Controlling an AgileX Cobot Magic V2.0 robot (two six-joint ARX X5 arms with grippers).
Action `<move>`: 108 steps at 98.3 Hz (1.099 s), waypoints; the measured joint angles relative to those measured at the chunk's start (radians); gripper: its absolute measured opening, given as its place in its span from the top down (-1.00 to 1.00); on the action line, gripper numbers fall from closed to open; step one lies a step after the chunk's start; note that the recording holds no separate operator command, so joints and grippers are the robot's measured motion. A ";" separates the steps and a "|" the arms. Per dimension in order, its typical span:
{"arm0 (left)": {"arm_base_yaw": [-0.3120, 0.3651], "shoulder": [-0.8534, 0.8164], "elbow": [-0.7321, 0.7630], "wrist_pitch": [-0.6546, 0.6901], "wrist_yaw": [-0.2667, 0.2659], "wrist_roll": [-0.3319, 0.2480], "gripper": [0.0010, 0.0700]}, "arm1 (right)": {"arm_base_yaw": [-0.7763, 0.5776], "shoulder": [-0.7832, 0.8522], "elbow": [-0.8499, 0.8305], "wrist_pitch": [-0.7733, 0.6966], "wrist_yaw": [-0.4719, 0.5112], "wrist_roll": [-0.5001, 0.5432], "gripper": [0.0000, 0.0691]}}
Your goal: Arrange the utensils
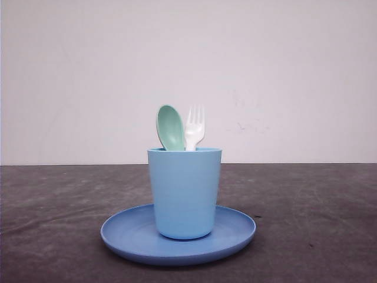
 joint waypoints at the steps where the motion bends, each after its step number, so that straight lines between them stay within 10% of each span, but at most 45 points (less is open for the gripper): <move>1: 0.000 0.000 0.000 0.000 0.000 0.000 0.99 | 0.000 0.000 0.000 0.000 0.000 0.000 1.00; 61: 0.000 0.000 0.000 0.000 0.000 0.000 0.99 | -0.013 -0.026 -0.021 0.059 0.007 -0.008 1.00; 108: 0.000 0.000 0.000 0.000 0.000 0.000 0.99 | -0.109 -0.605 -0.635 0.427 -0.030 -0.008 1.00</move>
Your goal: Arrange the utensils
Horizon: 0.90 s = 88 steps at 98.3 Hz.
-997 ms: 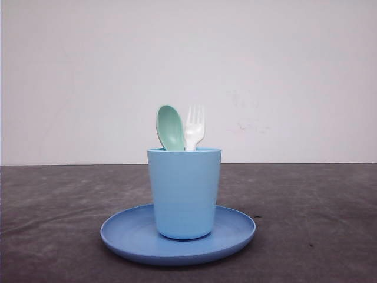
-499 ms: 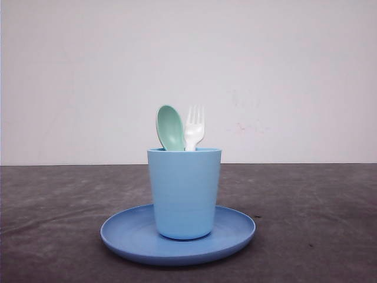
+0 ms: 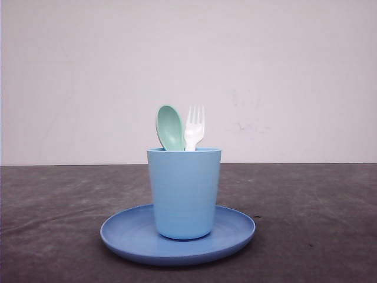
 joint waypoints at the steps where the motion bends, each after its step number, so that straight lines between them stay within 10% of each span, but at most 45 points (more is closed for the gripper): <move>1: 0.000 0.000 0.000 0.000 0.000 0.000 0.99 | 0.000 -0.010 -0.009 0.003 0.000 0.000 1.00; 88: 0.000 0.000 0.000 0.000 0.000 0.000 0.99 | 0.000 -0.104 -0.099 0.085 -0.004 -0.004 1.00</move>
